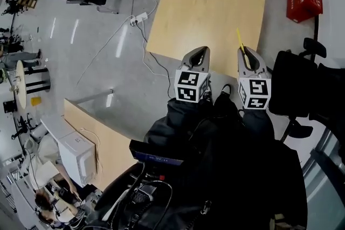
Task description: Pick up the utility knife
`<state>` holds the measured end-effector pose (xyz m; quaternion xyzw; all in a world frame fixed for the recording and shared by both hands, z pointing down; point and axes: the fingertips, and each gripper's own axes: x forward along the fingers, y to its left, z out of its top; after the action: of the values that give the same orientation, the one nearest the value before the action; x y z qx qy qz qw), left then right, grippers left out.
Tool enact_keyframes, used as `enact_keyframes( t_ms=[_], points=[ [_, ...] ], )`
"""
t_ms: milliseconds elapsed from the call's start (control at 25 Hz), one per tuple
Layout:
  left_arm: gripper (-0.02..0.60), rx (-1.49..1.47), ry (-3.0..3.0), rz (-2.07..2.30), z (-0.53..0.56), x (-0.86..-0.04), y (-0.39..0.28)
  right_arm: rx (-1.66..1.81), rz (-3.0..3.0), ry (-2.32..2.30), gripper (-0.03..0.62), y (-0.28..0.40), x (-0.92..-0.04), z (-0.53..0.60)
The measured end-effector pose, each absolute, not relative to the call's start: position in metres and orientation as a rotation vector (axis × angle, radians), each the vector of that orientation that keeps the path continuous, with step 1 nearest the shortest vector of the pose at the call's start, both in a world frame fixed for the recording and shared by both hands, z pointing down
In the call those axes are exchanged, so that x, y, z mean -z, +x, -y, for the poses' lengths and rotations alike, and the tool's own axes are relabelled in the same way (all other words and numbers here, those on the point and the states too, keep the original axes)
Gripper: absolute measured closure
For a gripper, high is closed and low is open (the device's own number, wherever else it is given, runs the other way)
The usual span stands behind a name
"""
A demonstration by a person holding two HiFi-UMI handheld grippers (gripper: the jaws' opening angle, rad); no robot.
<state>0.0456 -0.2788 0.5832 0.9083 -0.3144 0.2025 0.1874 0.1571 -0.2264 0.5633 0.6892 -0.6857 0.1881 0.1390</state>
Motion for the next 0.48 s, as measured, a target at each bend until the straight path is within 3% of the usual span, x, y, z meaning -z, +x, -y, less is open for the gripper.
enact_keyframes(
  t_ms=[480],
  points=[
    [0.583,-0.292,2.769,0.922,0.286,-0.447,0.073,-0.214,2.103,2.119,0.540,0.166,-0.432,0.207]
  ],
)
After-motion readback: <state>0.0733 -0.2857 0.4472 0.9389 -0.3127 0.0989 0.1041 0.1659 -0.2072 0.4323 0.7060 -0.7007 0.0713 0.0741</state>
